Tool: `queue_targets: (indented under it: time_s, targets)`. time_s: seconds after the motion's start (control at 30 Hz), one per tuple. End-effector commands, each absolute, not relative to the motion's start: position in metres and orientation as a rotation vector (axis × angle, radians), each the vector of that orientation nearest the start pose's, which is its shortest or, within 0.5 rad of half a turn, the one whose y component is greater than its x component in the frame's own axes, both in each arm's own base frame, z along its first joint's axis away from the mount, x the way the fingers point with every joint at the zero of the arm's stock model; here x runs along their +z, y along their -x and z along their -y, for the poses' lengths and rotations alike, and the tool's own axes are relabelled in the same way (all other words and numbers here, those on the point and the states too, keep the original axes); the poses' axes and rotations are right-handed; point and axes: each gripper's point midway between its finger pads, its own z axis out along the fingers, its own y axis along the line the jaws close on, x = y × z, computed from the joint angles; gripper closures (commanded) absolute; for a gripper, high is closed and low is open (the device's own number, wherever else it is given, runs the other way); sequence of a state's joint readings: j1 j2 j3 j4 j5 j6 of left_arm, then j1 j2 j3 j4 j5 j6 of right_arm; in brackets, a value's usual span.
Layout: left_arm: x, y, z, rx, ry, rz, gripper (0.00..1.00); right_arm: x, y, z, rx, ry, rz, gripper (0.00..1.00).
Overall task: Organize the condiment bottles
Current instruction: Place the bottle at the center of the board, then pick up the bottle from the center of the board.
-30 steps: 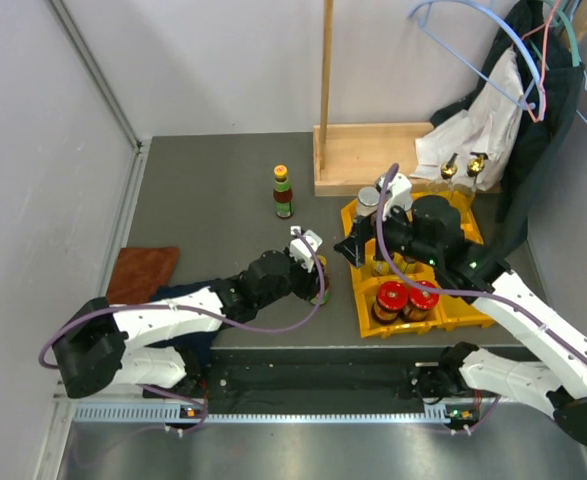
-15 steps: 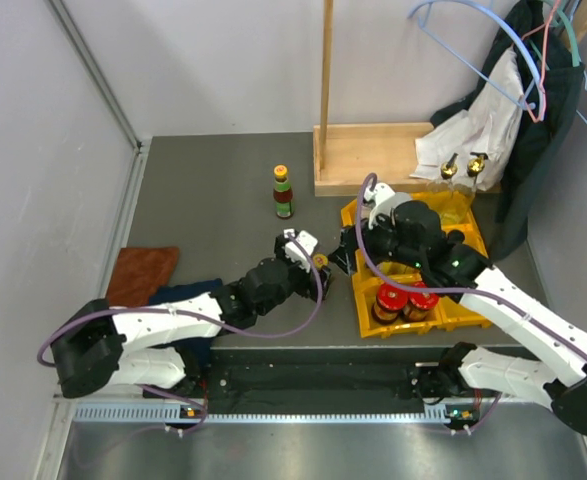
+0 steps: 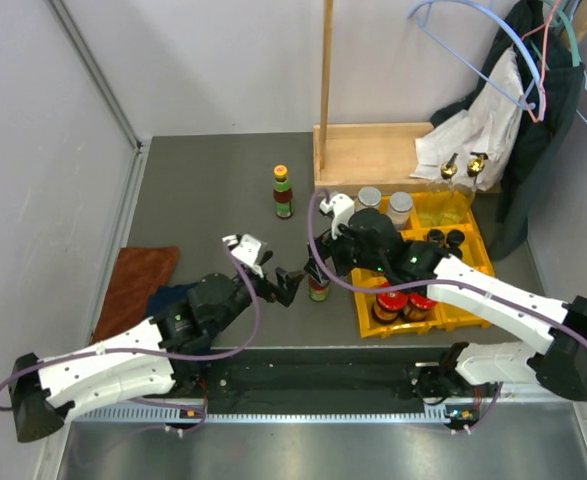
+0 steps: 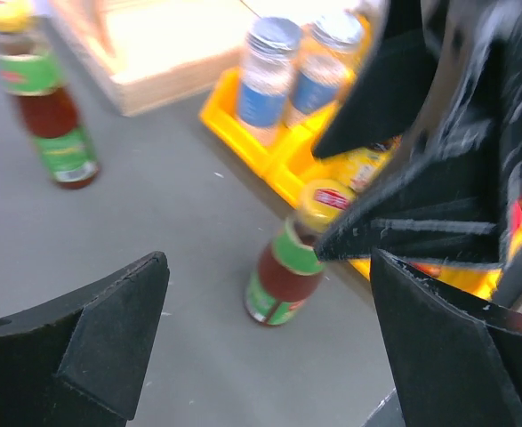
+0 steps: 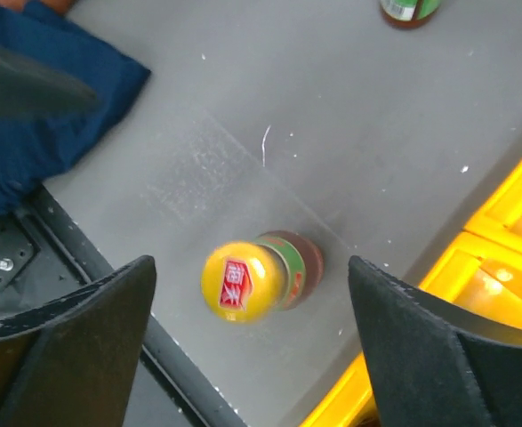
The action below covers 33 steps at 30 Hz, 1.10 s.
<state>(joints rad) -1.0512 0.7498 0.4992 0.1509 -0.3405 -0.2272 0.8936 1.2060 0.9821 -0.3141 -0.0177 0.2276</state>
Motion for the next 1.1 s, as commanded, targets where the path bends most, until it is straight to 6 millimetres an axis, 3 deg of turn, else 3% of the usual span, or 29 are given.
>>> queue_targets:
  time_s: [0.0, 0.03, 0.3, 0.4, 0.53, 0.6, 0.8, 1.0, 1.07]
  targets:
    - [0.228, -0.207, 0.213, -0.579, -0.278, -1.671, 0.01, 0.214, -0.233, -0.317, 0.647, 0.706, -2.020, 0.17]
    - [0.222, -0.208, 0.207, -0.553, -0.269, -1.694, 0.01, 0.209, -0.236, -0.319, 0.633, 0.703, -2.035, 0.24]
    - [0.219, -0.216, 0.183, -0.446, -0.148, -1.719, 0.01, 0.200, -0.235, -0.322, 0.617, 0.695, -2.070, 0.46]
    - [0.219, -0.218, 0.181, -0.436, -0.132, -1.719, 0.01, 0.198, -0.231, -0.325, 0.603, 0.728, -2.067, 0.60]
    - [0.218, -0.220, 0.176, -0.414, -0.107, -1.719, 0.01, 0.202, -0.232, -0.324, 0.569, 0.731, -2.072, 0.91]
    - [0.219, -0.220, 0.175, -0.406, -0.099, -1.722, 0.01, 0.202, -0.232, -0.321, 0.548, 0.727, -2.086, 1.00]
    - [0.222, -0.222, 0.171, -0.390, -0.073, -1.724, 0.01, 0.235, -0.239, -0.313, 0.517, 0.648, -2.042, 1.00]
    - [0.224, -0.222, 0.170, -0.384, -0.064, -1.725, 0.01, 0.301, -0.241, -0.289, 0.519, 0.523, -1.924, 1.00]
    - [0.226, -0.222, 0.169, -0.383, -0.064, -1.723, 0.01, 0.332, -0.238, -0.271, 0.519, 0.454, -1.869, 1.00]
